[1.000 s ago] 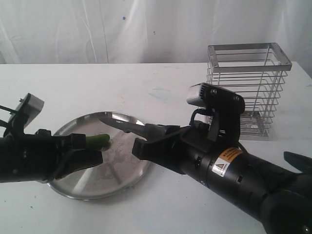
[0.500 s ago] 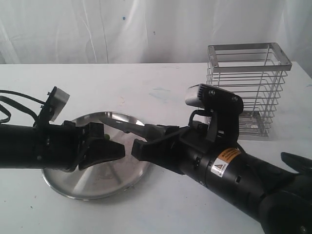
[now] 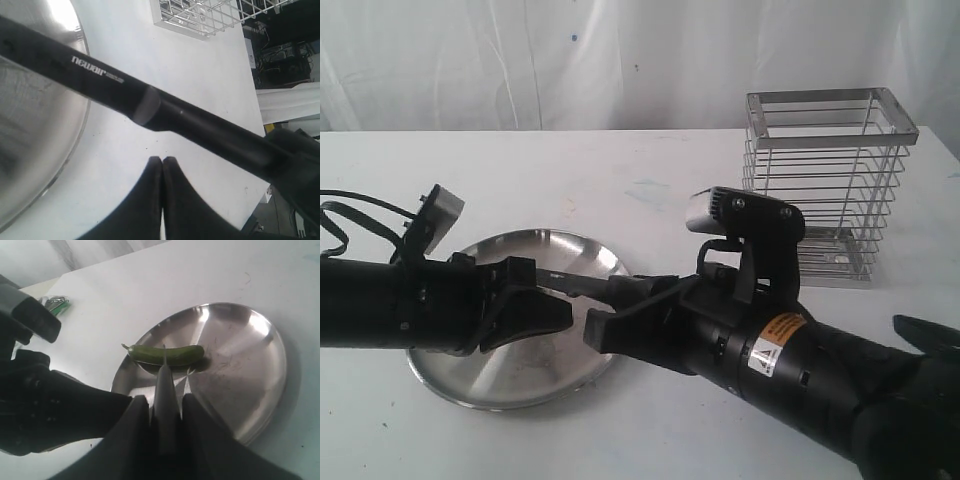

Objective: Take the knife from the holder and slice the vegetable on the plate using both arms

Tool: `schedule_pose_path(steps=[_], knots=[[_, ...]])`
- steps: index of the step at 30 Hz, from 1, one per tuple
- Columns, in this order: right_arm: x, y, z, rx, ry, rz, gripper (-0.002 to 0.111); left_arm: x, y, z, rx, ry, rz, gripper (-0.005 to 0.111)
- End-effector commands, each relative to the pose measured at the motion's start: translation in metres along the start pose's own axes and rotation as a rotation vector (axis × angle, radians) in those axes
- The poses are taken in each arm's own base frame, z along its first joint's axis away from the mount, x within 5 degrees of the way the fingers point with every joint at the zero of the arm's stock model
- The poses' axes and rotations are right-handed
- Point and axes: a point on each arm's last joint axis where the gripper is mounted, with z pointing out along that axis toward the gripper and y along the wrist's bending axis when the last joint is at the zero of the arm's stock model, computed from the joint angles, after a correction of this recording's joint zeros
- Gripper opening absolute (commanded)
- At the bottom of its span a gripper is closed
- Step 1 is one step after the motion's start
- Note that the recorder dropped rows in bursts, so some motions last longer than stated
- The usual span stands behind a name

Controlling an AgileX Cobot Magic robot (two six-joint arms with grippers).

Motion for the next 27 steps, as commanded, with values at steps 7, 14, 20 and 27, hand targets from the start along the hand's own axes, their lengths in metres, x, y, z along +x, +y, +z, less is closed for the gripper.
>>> schedule_pose_path(steps=[7, 14, 20, 27], knots=[[0.0026, 0.0007, 0.0044, -0.014, 0.008, 0.003, 0.000, -0.0011, -0.0045, -0.0001, 0.031, -0.006, -0.012, 0.000], [-0.0006, 0.0020, 0.0055, -0.025, -0.026, 0.026, 0.000, -0.0012, -0.0044, -0.0001, 0.030, -0.007, -0.030, 0.000], [-0.0039, 0.0051, 0.0062, -0.044, -0.044, 0.011, 0.000, -0.0012, -0.0044, -0.0001, 0.030, -0.006, -0.040, 0.000], [-0.0017, 0.0058, 0.0068, -0.039, -0.008, 0.045, 0.000, -0.0031, 0.0008, -0.0002, -0.026, -0.029, -0.056, 0.000]])
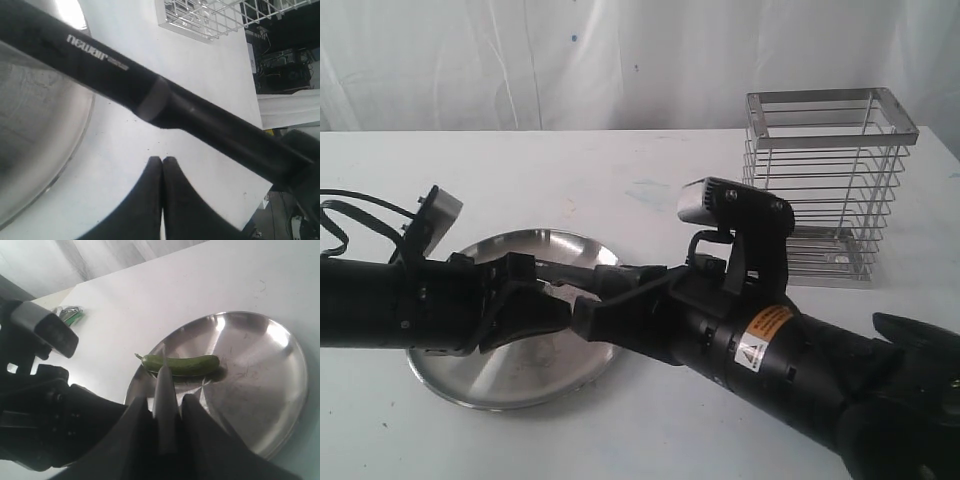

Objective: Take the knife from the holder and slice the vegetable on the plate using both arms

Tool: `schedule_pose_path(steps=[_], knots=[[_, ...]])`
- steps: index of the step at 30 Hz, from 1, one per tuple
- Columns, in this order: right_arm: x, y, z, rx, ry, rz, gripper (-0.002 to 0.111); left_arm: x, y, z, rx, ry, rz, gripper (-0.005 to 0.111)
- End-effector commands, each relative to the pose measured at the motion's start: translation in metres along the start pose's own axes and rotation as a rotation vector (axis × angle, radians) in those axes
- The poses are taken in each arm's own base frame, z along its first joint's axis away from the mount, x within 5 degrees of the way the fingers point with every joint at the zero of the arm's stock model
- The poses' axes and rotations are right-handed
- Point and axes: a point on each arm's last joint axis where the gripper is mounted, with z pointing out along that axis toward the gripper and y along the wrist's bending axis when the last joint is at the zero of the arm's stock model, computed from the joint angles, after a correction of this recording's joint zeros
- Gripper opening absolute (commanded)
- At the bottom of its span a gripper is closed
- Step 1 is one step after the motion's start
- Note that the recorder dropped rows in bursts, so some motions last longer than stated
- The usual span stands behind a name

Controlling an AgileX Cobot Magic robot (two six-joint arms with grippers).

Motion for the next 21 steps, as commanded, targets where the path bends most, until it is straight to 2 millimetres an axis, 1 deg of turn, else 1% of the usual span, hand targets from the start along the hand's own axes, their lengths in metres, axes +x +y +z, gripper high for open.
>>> schedule_pose_path(steps=[1, 4, 7, 10, 12, 14, 15, 17, 18, 19, 21], knots=[[0.003, 0.001, 0.000, 0.003, 0.038, 0.029, 0.000, -0.003, 0.000, 0.000, -0.019, -0.027, -0.019, 0.000], [0.008, -0.001, 0.000, 0.023, 0.095, 0.037, 0.000, -0.003, 0.000, 0.000, -0.021, -0.028, -0.019, 0.000], [0.009, -0.002, 0.000, 0.030, 0.112, 0.045, 0.000, -0.007, -0.002, 0.000, -0.016, -0.038, -0.010, 0.000], [0.011, -0.002, 0.000, 0.039, 0.131, 0.059, 0.000, -0.017, -0.011, 0.000, 0.008, -0.062, 0.020, 0.000], [0.012, -0.003, -0.001, 0.044, 0.146, 0.059, 0.000, -0.018, -0.014, 0.000, 0.030, -0.056, 0.034, 0.000], [0.012, -0.003, 0.000, 0.042, 0.139, 0.059, 0.000, -0.018, -0.015, 0.000, 0.033, -0.059, 0.048, 0.000], [0.009, -0.002, 0.000, 0.032, 0.106, 0.061, 0.000, -0.018, -0.018, -0.001, 0.051, -0.057, 0.066, 0.000], [-0.003, 0.002, 0.001, -0.012, -0.018, 0.054, 0.000, -0.008, -0.026, -0.005, 0.150, -0.003, 0.089, 0.000], [-0.008, 0.003, 0.000, -0.034, -0.077, 0.054, 0.000, -0.002, -0.024, -0.006, 0.157, 0.010, 0.073, 0.000], [-0.011, 0.005, 0.000, -0.045, -0.104, 0.054, 0.000, 0.006, -0.019, -0.004, 0.110, 0.017, 0.073, 0.000], [-0.009, 0.004, 0.000, -0.036, -0.080, 0.055, 0.000, 0.013, -0.013, 0.000, 0.034, 0.024, 0.097, 0.000]])
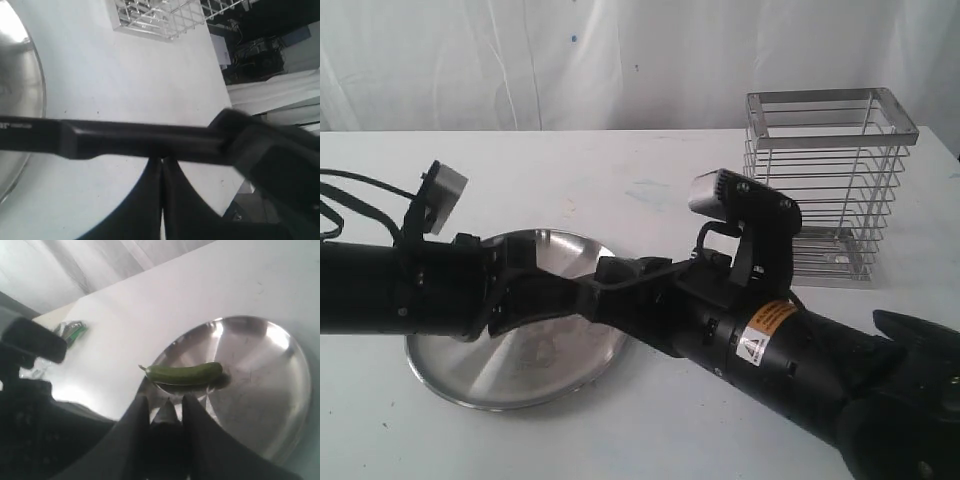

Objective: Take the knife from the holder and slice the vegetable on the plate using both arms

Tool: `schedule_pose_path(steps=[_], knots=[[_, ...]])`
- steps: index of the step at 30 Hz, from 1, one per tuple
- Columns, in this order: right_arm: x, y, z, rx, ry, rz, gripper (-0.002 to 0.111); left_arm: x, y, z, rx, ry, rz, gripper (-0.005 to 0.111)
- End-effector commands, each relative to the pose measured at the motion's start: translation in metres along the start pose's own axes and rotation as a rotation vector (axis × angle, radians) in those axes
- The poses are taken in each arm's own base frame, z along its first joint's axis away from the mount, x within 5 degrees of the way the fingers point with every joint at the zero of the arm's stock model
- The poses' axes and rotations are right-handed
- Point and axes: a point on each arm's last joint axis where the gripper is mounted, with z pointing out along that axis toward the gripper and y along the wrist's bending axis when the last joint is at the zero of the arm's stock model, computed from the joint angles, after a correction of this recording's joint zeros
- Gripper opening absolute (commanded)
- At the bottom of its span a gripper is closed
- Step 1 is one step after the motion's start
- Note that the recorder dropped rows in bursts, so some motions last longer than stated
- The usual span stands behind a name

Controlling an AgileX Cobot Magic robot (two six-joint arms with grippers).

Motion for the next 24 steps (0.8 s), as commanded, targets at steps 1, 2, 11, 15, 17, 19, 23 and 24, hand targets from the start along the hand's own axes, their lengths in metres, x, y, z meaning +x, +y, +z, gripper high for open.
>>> schedule_pose_path(steps=[1, 2, 11, 15, 17, 19, 23, 24], knots=[[-0.005, 0.003, 0.000, -0.028, -0.041, -0.022, 0.000, 0.017, 0.004, 0.005, -0.068, 0.026, 0.020, 0.000], [-0.003, 0.002, 0.001, -0.024, -0.033, -0.025, 0.000, 0.019, 0.001, 0.007, -0.063, 0.037, 0.028, 0.000], [0.003, 0.003, 0.006, -0.028, 0.008, -0.021, 0.000, 0.003, 0.003, 0.010, -0.201, -0.044, 0.070, 0.000], [0.006, 0.001, 0.005, -0.013, 0.044, -0.025, 0.000, 0.000, 0.002, 0.010, -0.207, -0.052, 0.117, 0.000], [0.009, 0.000, 0.005, 0.004, 0.081, -0.026, 0.000, 0.000, 0.003, 0.010, -0.215, -0.055, 0.121, 0.000], [0.013, -0.002, 0.005, 0.025, 0.128, -0.029, 0.000, -0.001, 0.005, 0.009, -0.239, -0.063, 0.124, 0.000], [0.020, -0.006, 0.004, 0.060, 0.202, -0.030, 0.000, -0.001, 0.004, 0.009, -0.232, -0.053, 0.182, 0.000], [0.020, -0.006, 0.004, 0.060, 0.202, -0.030, 0.000, 0.000, 0.003, 0.010, -0.217, -0.048, 0.182, 0.000]])
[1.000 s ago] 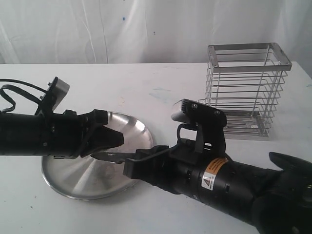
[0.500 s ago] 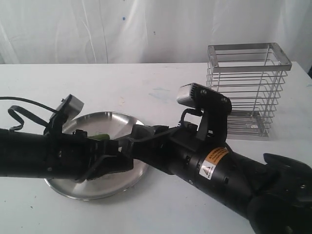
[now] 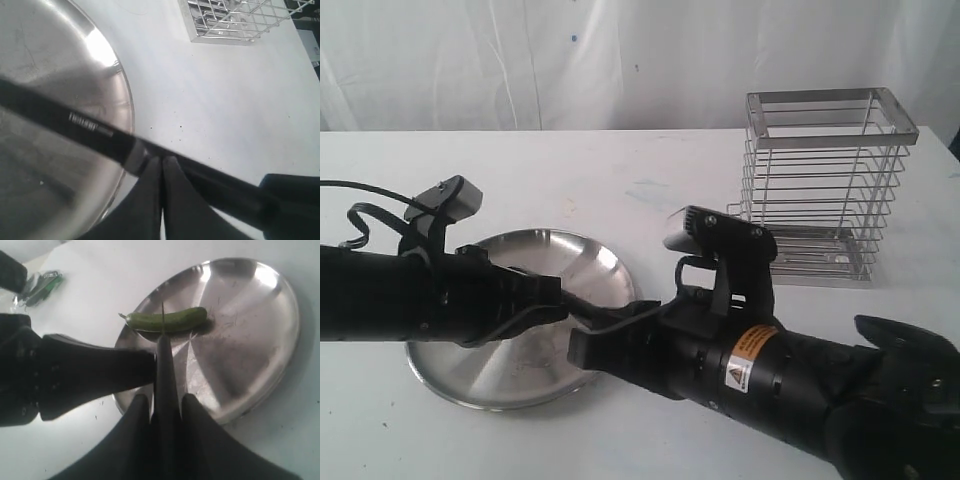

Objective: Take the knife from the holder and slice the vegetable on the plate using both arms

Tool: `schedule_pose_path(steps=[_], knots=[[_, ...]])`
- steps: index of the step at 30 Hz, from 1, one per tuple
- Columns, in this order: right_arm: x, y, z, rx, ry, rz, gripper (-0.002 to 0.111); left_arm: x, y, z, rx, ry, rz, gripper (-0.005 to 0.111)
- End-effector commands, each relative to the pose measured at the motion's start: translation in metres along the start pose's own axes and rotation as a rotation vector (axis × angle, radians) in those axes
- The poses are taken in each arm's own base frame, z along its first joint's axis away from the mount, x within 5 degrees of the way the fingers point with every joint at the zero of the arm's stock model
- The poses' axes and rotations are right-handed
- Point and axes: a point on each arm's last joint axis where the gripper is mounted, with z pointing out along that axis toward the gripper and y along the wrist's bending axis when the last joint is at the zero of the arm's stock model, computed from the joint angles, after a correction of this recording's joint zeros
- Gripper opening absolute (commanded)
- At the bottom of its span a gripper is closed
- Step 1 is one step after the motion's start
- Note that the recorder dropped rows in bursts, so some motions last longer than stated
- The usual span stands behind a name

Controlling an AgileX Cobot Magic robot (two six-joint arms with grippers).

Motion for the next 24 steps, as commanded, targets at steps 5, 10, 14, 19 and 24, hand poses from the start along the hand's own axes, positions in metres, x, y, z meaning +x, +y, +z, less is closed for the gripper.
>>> schedule_pose_path(steps=[5, 10, 14, 19, 24], knots=[[0.001, 0.001, 0.000, 0.002, 0.024, -0.016, 0.000, -0.003, -0.006, -0.001, 0.051, -0.008, 0.018, 0.000], [-0.005, 0.002, 0.000, -0.012, -0.044, 0.003, 0.000, -0.034, -0.022, -0.021, 0.069, -0.148, 0.074, 0.000], [-0.011, 0.000, 0.000, 0.001, -0.114, 0.060, 0.000, -0.030, -0.033, -0.041, 0.125, -0.186, 0.102, 0.000], [-0.017, 0.002, -0.001, -0.020, -0.171, 0.059, 0.000, 0.010, -0.013, -0.029, 0.132, -0.035, -0.055, 0.000], [-0.017, 0.002, -0.001, -0.021, -0.170, 0.059, 0.000, 0.032, 0.004, -0.018, 0.077, 0.058, -0.148, 0.000]])
